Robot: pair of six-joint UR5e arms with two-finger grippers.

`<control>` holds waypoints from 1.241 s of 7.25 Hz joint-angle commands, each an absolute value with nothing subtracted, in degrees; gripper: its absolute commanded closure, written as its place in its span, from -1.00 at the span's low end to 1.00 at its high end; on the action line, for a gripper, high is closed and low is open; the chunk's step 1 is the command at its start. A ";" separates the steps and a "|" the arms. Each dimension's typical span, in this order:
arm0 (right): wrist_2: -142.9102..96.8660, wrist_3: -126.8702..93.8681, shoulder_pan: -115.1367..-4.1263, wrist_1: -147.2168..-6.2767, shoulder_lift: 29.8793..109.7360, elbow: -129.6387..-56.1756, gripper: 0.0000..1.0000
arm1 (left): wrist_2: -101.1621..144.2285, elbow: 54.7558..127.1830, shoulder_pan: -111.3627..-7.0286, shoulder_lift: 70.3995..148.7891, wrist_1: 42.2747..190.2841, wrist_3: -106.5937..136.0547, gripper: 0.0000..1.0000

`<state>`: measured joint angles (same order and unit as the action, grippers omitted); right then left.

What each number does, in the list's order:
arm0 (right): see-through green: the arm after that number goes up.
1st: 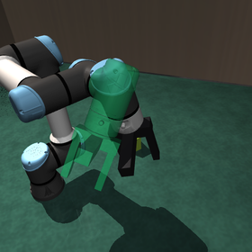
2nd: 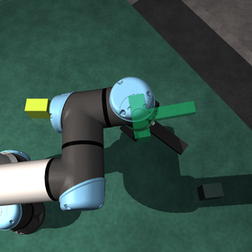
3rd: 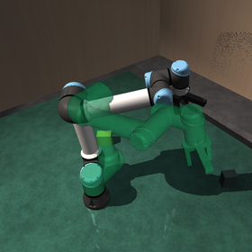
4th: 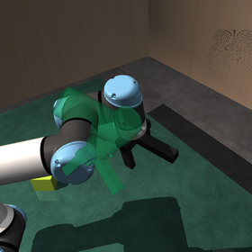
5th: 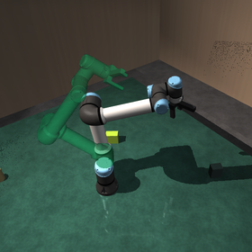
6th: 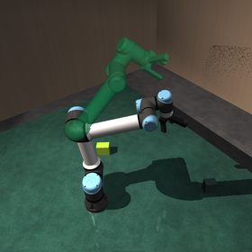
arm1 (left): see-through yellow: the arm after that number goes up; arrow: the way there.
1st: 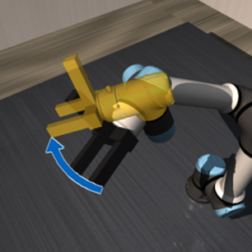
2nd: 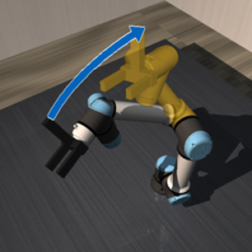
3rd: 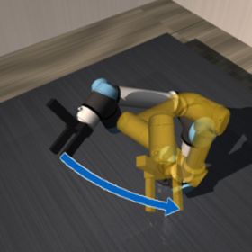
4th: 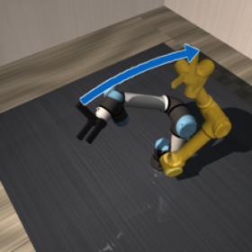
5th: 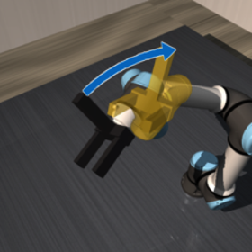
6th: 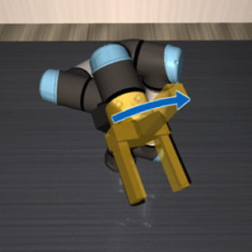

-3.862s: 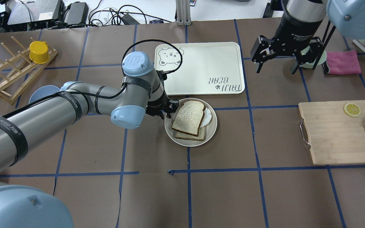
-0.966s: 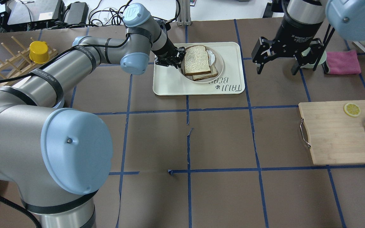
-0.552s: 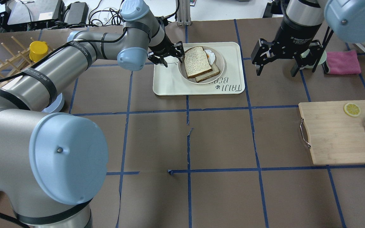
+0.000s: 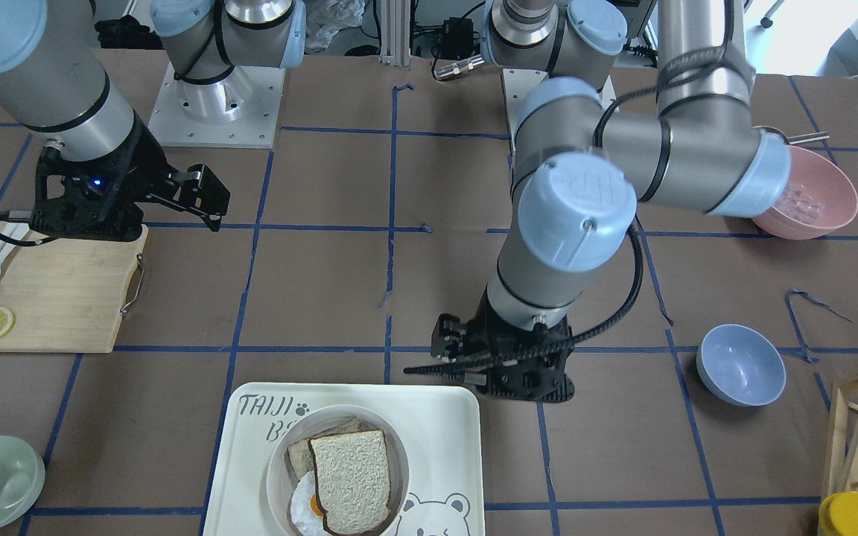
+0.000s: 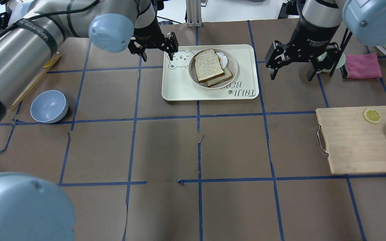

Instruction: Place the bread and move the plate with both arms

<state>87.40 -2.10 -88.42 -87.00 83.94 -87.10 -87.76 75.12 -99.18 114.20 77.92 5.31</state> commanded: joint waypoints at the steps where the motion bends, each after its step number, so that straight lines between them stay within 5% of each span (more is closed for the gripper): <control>1: 87.28 -2.02 -88.42 -87.10 83.85 -87.10 -1.00 | -90.17 75.50 -98.88 103.14 91.10 4.04 -0.81; 4: 87.54 -2.02 -88.42 -87.01 83.94 -87.10 -1.00 | -89.91 81.02 -95.82 93.89 92.75 3.96 -0.81; 9: 87.27 -1.58 -88.42 -86.92 84.64 -87.01 -1.00 | -89.47 84.02 -94.22 93.60 88.42 3.78 -0.85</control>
<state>87.12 -1.61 -88.42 -86.93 84.38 -87.06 -89.55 83.54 -94.04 93.62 89.11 3.82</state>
